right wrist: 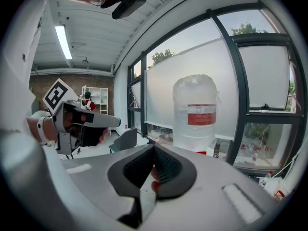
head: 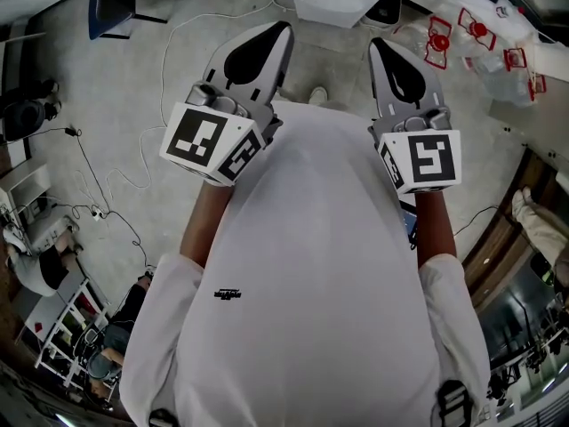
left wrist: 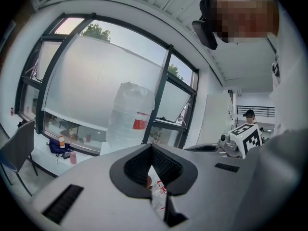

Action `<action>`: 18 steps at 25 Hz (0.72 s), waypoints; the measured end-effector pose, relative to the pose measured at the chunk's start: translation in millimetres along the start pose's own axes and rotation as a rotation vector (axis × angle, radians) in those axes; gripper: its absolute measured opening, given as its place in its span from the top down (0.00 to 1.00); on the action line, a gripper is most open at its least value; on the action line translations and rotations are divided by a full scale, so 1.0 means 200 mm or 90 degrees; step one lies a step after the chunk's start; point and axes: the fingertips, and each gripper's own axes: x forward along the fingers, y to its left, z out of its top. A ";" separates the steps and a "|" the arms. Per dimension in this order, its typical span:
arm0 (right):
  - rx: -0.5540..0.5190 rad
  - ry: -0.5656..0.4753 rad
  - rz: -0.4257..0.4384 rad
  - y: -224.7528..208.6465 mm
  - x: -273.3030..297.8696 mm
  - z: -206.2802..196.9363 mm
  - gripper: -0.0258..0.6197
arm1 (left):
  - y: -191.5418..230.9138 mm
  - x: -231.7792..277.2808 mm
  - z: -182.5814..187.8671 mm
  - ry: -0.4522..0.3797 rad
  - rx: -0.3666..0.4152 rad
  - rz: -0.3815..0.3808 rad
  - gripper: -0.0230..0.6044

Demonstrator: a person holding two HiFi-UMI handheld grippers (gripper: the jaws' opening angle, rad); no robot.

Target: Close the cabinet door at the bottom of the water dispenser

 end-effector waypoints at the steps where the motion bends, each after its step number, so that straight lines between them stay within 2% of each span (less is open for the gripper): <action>1: 0.002 0.000 -0.003 0.00 0.00 -0.01 0.95 | 0.00 0.00 0.00 0.002 0.001 -0.001 0.96; 18: 0.022 -0.004 0.002 -0.05 -0.04 -0.04 0.95 | -0.06 0.02 -0.04 0.012 -0.003 0.006 0.96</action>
